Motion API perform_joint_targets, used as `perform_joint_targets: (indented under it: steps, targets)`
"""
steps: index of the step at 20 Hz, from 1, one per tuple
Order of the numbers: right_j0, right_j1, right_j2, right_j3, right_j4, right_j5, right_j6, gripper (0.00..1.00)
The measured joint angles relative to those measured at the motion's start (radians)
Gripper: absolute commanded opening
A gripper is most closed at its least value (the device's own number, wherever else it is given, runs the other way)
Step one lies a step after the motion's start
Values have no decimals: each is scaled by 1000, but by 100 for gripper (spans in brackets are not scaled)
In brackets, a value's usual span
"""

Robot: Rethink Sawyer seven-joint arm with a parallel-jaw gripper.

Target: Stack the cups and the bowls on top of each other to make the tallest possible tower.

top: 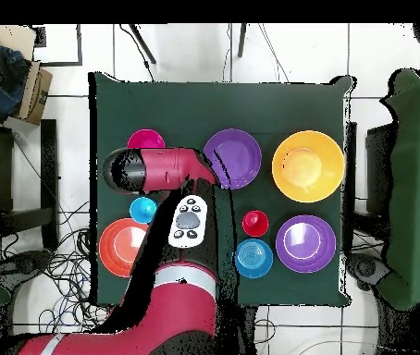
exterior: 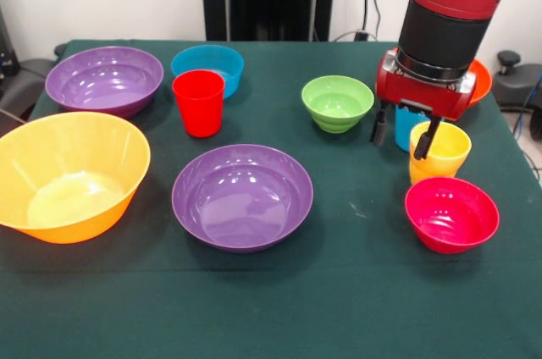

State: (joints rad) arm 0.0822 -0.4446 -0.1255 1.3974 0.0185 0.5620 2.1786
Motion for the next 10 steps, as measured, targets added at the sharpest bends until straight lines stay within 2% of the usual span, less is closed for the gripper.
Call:
perform_joint_targets:
  steps: [10]
  targets:
    - [-56, -43, 21, 3, -1, 0, 0, 100]
